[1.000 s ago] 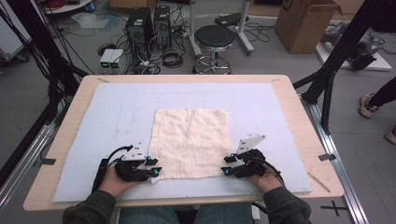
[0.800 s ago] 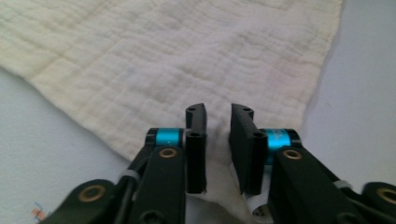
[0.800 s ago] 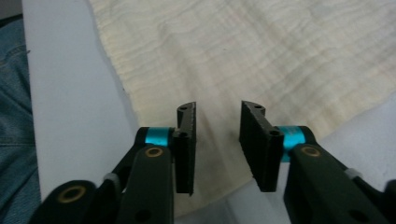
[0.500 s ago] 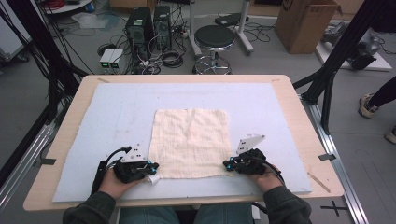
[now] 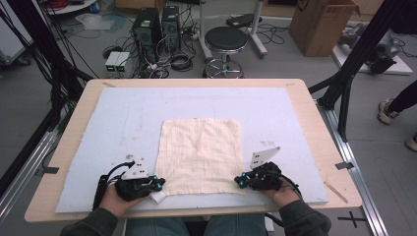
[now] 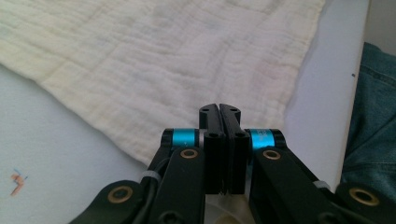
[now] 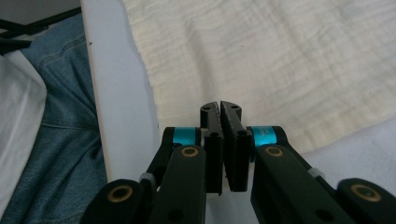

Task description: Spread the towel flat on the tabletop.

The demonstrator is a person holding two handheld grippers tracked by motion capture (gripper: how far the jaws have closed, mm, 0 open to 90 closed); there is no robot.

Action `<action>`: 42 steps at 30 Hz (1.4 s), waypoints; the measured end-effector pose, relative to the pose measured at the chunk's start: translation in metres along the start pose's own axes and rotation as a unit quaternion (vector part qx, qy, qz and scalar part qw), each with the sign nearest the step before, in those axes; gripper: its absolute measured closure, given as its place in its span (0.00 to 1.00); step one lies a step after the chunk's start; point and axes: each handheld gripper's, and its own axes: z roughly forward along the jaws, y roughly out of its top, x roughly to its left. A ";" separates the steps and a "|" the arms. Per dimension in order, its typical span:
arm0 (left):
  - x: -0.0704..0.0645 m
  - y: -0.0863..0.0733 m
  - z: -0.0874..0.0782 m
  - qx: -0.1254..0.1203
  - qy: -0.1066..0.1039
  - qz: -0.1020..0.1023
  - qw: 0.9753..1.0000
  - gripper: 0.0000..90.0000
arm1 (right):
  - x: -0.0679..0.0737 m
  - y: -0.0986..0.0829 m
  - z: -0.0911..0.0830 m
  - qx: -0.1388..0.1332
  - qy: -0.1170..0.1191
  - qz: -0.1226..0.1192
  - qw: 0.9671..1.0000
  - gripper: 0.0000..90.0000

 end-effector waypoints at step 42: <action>0.031 0.024 -0.001 -0.067 0.028 -0.063 0.995 0.47 | -0.032 0.019 -0.010 -0.101 -0.075 0.082 0.989 0.30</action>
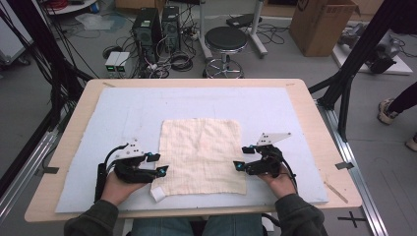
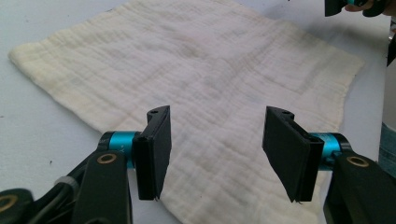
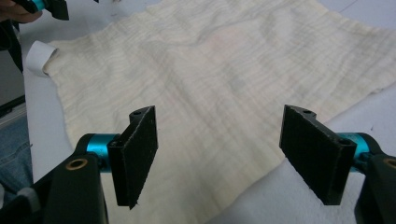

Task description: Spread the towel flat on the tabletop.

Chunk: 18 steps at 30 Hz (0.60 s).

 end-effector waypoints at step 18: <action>0.006 0.013 -0.004 -0.002 0.005 0.004 1.000 0.46 | -0.001 0.009 0.003 0.002 0.000 -0.013 1.000 0.30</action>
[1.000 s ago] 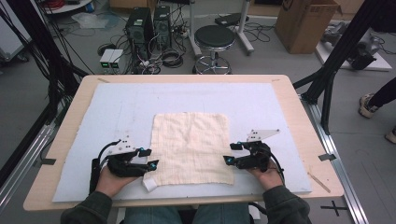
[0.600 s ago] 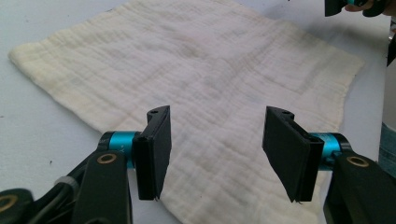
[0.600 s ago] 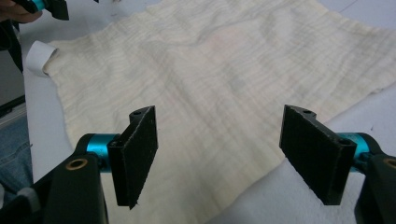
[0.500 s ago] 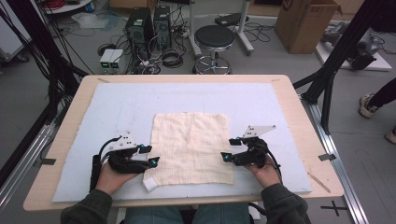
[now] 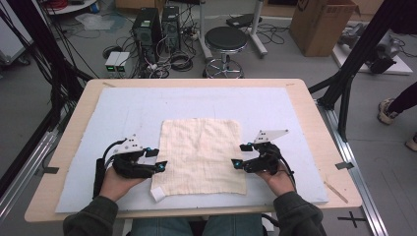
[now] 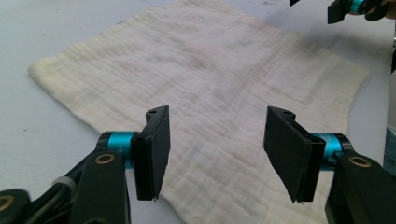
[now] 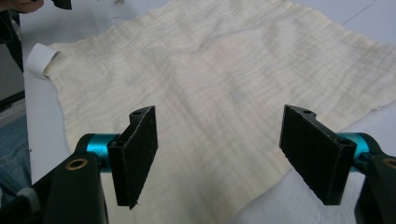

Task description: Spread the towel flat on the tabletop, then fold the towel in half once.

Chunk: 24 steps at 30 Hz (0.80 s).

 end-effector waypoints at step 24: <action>0.036 0.025 0.016 0.008 0.023 -0.029 0.999 0.44 | -0.033 0.012 0.005 0.011 -0.008 0.019 1.000 0.29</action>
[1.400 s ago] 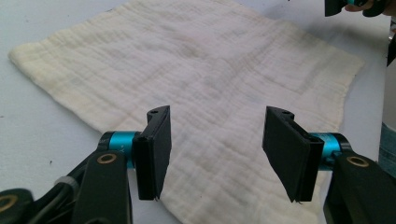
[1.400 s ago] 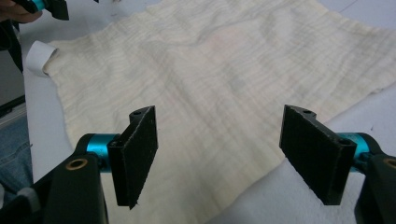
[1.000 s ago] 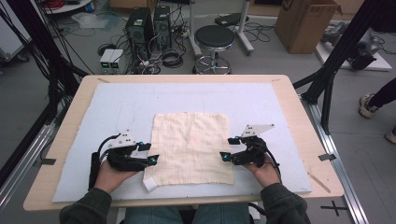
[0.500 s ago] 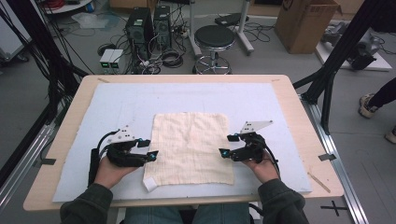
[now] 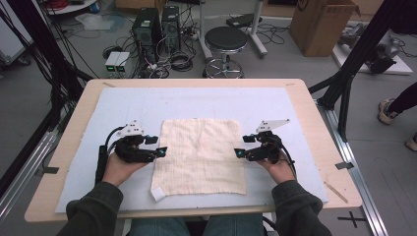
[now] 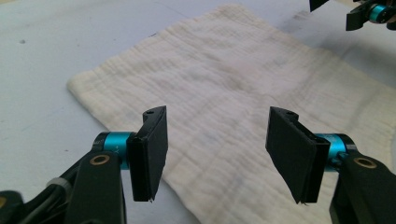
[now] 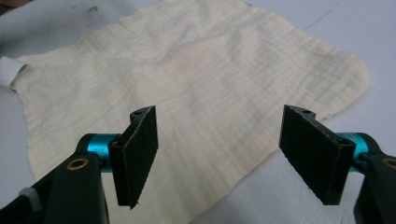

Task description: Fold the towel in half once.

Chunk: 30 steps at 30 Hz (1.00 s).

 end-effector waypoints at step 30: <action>0.059 0.038 0.036 -0.015 0.067 -0.059 0.996 0.50 | -0.063 0.054 0.020 0.005 -0.045 0.041 0.998 0.32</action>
